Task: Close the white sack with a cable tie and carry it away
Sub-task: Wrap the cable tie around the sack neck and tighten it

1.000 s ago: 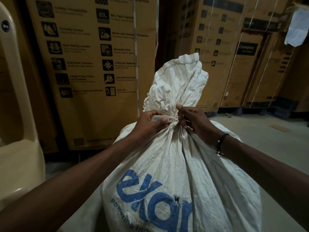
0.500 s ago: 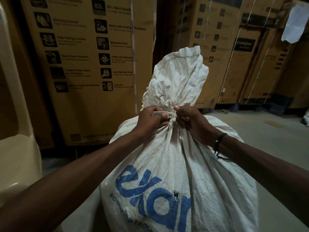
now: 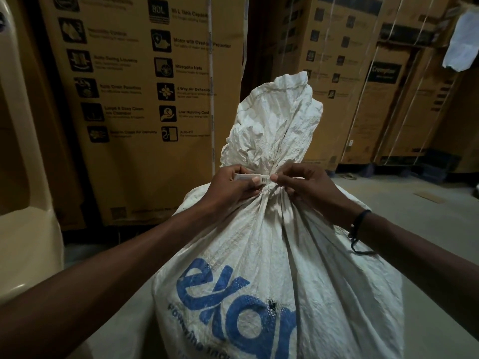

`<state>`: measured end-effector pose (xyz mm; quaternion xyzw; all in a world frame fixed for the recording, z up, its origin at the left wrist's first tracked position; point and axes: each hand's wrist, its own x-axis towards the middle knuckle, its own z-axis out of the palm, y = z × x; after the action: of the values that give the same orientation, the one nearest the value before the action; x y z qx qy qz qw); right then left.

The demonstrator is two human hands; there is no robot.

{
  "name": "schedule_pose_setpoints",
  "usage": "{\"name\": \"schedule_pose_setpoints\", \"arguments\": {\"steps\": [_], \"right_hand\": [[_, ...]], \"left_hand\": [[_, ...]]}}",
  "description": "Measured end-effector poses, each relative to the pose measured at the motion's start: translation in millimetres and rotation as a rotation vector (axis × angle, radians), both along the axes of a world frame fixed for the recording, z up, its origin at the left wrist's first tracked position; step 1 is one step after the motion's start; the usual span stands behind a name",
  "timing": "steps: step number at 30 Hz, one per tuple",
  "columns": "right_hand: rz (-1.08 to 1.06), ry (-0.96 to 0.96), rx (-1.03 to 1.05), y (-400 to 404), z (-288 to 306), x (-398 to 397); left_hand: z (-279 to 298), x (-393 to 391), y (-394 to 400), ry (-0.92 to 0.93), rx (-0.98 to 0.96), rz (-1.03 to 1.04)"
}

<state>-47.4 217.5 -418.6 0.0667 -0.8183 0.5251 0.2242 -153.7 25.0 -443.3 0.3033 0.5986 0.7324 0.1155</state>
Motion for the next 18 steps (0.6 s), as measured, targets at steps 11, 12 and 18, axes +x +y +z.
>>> {"name": "schedule_pose_setpoints", "arguments": {"steps": [11,12,18], "right_hand": [[-0.341,0.245,0.500,-16,-19,-16],[-0.357,0.256,0.507,-18,-19,-17],[-0.453,0.273,0.547,-33,-16,-17]], "left_hand": [[-10,-6,1,0.094,-0.022,0.065],[-10,-6,2,0.099,-0.023,0.065],[-10,-4,-1,0.148,-0.040,0.080]]}}
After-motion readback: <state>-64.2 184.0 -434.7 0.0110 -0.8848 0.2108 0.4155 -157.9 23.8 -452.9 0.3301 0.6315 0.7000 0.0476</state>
